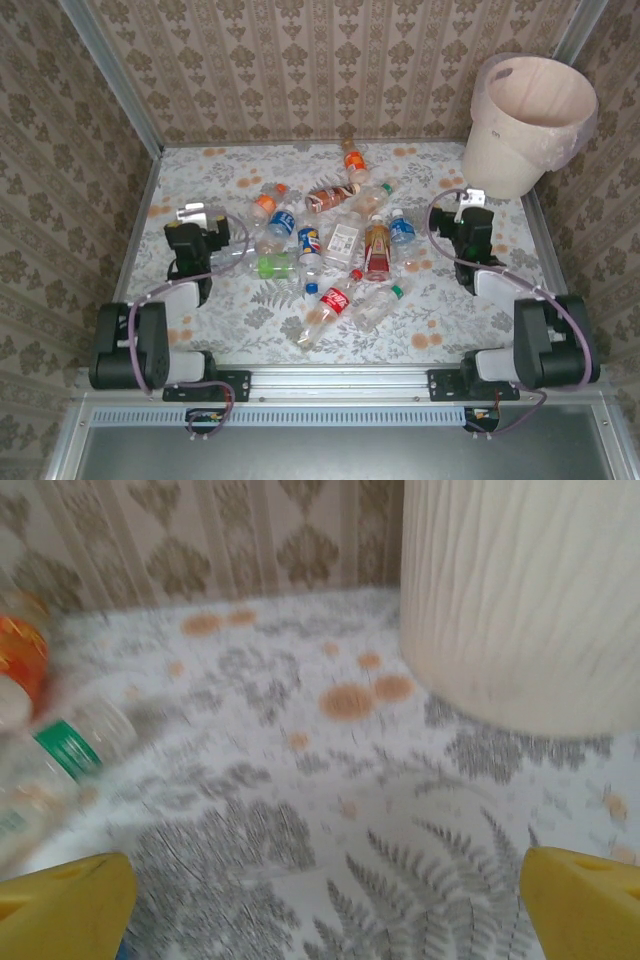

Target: Put the plastic bottles in the bin

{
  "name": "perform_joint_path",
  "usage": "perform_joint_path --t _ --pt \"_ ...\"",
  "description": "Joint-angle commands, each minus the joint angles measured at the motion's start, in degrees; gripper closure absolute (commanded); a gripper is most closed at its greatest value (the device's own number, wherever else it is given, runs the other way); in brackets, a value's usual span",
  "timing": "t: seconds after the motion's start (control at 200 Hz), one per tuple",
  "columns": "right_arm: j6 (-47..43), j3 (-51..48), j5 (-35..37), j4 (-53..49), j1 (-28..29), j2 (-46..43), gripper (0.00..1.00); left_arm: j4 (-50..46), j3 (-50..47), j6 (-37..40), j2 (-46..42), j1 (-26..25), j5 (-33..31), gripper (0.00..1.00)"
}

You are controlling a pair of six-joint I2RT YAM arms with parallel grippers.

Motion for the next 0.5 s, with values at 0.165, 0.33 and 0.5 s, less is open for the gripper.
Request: perform_joint_path --t 0.165,0.33,0.5 --pt "10.5 11.1 -19.5 -30.7 0.5 -0.2 0.00 -24.5 6.3 -18.9 -11.1 -0.1 -9.6 0.00" --pt "10.3 13.1 -22.2 -35.9 3.3 2.0 0.03 -31.9 9.3 -27.0 -12.9 0.5 -9.4 0.00" --pt "8.2 17.4 -21.1 -42.4 5.9 8.6 0.09 -35.0 12.3 -30.0 -11.5 0.8 -8.1 0.00"
